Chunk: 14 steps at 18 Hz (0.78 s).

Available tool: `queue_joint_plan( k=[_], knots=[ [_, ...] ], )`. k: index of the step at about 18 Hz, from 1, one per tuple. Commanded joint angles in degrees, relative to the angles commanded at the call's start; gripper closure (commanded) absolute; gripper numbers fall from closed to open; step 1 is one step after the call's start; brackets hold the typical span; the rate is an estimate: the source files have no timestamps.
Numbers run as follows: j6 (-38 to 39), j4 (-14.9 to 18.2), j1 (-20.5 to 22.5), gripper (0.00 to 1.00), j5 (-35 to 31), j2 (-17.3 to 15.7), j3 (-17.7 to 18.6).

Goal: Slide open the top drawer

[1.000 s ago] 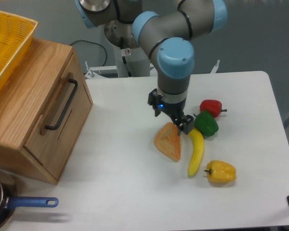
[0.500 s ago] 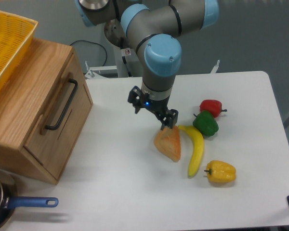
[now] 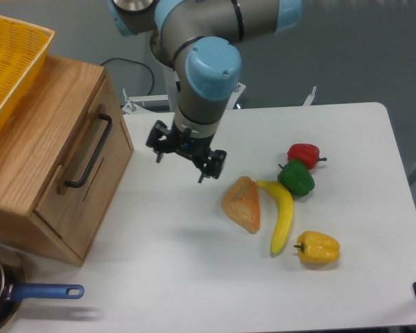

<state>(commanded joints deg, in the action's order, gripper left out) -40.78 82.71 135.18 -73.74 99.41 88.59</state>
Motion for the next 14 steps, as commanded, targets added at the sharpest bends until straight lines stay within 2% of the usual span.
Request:
queue_joint_plan(
  k=[7,14],
  knots=[
    [3.3,-0.2,-4.0,0.0,0.1,-0.3,0.0],
    [3.3,-0.3,-5.3,0.0,0.2,-0.4,-0.1]
  ],
)
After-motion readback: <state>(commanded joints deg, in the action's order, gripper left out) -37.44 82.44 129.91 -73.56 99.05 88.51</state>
